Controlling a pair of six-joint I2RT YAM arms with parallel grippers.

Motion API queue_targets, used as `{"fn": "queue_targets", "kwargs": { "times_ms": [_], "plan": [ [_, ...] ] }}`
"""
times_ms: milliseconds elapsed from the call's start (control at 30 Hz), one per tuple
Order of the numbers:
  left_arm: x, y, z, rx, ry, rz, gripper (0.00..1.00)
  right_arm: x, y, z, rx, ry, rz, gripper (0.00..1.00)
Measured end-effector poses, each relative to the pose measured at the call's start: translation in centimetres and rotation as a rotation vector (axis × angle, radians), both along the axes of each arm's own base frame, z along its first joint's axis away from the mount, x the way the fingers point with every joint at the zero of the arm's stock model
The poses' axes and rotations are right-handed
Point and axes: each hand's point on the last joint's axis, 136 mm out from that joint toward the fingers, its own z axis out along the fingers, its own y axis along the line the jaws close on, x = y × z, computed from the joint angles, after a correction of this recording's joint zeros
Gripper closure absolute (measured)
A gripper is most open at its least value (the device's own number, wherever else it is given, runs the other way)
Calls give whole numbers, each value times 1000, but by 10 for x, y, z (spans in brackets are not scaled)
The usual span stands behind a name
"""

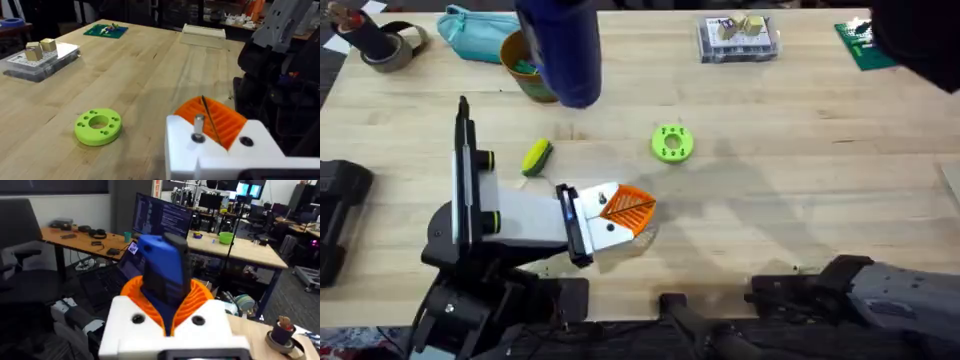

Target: Pick up the gripper from the table and insert it into the empty holder that is missing its gripper. Then pick up a screw, insert it into the mounting hole, and use the screwdriver to tighten it. Finally, clean up the table by picking up the vegetable and placing it into the bucket.

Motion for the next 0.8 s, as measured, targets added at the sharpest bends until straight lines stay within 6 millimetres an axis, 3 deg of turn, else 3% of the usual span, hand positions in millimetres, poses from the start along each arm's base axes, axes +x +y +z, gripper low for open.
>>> {"fn": "queue_targets", "kwargs": {
  "times_ms": [333,567,700,800],
  "plan": [
    [0,0,0,0,0,0,988,9,6,-19,-53,23,-22,962],
    [0,0,0,0,0,0,988,49,11,-88,-293,173,-244,961],
    [0,0,0,0,0,0,988,77,-4,-126,-470,167,-439,963],
    [0,0,0,0,0,0,988,99,-26,-134,-588,103,-595,962]
  ]
}}
